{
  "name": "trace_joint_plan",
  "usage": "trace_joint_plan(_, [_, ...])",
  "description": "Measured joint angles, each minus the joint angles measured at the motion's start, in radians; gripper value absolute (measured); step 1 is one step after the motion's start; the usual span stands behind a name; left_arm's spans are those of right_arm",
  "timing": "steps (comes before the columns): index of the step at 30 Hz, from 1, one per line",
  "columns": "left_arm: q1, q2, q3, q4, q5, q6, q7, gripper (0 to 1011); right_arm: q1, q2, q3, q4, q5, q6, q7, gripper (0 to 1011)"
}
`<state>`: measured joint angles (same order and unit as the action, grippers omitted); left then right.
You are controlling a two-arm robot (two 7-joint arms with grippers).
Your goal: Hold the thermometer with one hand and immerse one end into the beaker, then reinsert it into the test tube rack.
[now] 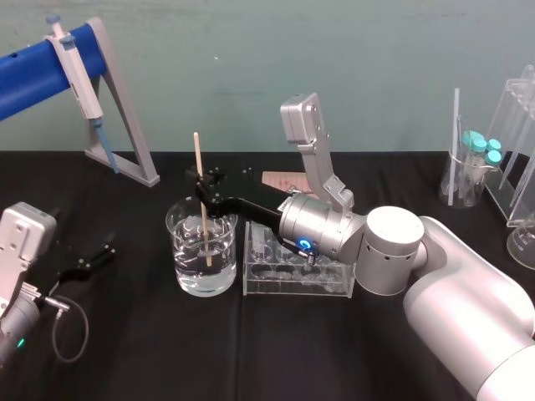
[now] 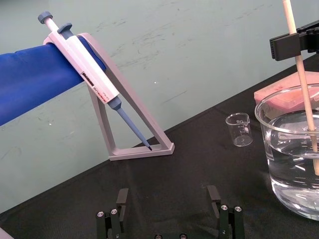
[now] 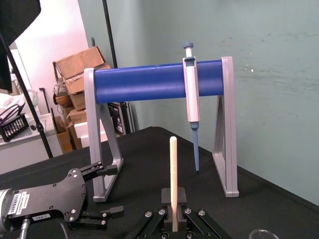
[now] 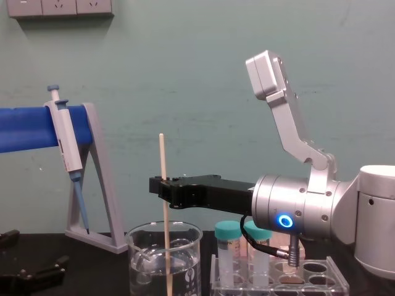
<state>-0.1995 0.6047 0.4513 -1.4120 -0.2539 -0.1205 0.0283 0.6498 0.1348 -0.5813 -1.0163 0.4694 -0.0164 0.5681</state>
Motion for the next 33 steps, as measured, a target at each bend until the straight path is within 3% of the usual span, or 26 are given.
trace_joint_plan(33, [0.0,0.0,0.0,0.0,0.0,0.0,0.0,1004,0.0,0.0,0.0,0.0,0.0,0.0,0.0,47])
